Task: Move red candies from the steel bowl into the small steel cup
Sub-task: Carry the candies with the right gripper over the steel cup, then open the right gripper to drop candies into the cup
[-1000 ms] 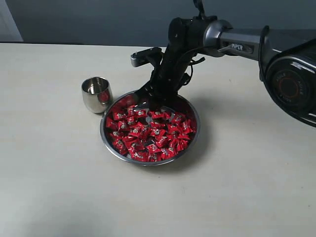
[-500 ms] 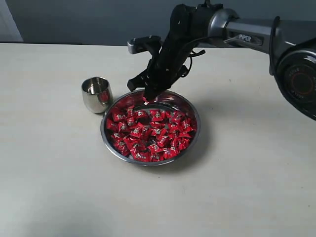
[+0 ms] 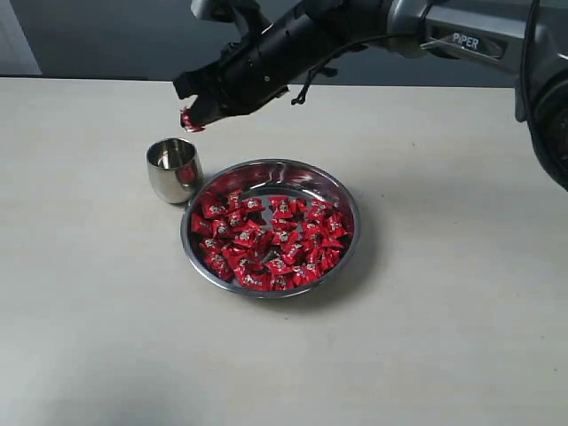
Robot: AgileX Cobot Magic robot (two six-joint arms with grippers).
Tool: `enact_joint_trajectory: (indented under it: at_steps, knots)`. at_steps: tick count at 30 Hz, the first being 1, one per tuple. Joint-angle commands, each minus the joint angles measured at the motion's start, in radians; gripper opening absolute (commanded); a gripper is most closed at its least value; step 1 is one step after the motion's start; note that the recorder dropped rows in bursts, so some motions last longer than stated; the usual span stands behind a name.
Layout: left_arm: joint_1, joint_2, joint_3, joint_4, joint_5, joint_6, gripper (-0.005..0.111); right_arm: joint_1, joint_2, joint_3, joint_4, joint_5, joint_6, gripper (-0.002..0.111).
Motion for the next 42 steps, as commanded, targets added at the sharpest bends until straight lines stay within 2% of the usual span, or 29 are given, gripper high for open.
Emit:
enact_joint_trajectory:
  at_steps: [1, 8, 20, 22, 25, 27, 39, 42]
  knots:
    - [-0.005, -0.009, 0.002, 0.001, -0.004, -0.002, 0.000, 0.039, -0.012, -0.006, 0.031, -0.111, -0.053, -0.001]
    - [-0.005, -0.009, 0.002, 0.001, -0.004, -0.002, 0.000, 0.095, 0.024, -0.006, -0.002, -0.244, -0.086, -0.001]
    - [-0.005, -0.009, 0.002, 0.001, -0.004, -0.002, 0.000, 0.095, 0.074, -0.006, -0.075, -0.248, -0.076, 0.000]
    - [-0.005, -0.009, 0.002, 0.001, -0.004, -0.002, 0.000, 0.095, 0.074, -0.009, -0.078, -0.248, -0.076, 0.007]
    - [-0.005, -0.009, 0.002, 0.001, -0.004, -0.002, 0.000, 0.095, 0.074, -0.026, -0.084, -0.240, -0.076, 0.026]
    - [-0.005, -0.009, 0.002, 0.001, -0.004, -0.002, 0.000, 0.095, 0.074, -0.035, -0.086, -0.242, -0.074, 0.034]
    - [-0.005, -0.009, 0.002, 0.001, -0.004, -0.002, 0.000, 0.095, 0.074, -0.046, -0.204, -0.225, -0.048, 0.036]
    - [-0.005, -0.009, 0.002, 0.001, -0.004, -0.002, 0.000, 0.095, 0.074, -0.046, -0.213, -0.215, -0.043, 0.047]
